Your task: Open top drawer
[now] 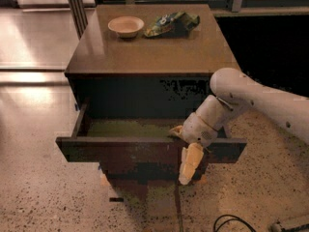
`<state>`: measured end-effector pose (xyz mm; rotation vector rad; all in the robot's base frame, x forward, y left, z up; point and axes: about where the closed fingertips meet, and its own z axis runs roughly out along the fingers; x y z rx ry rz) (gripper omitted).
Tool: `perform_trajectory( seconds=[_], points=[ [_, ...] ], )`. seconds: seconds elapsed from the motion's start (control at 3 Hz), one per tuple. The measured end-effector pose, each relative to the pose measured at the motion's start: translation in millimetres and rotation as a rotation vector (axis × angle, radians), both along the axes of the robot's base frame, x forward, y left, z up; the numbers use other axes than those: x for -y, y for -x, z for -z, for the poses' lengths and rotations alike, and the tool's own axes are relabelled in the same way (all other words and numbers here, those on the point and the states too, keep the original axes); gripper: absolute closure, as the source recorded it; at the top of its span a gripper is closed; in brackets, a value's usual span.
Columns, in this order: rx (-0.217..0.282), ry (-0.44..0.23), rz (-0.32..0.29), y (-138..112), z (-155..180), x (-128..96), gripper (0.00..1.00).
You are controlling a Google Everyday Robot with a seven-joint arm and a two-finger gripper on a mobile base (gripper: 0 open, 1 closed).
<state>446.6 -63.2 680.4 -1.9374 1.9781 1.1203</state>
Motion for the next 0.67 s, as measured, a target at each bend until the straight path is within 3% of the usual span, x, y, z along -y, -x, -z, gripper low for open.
perform_trajectory(
  seconds=[0.67],
  points=[
    [-0.019,-0.009,0.007,5.9,-5.1,2.1,0.0]
  ],
)
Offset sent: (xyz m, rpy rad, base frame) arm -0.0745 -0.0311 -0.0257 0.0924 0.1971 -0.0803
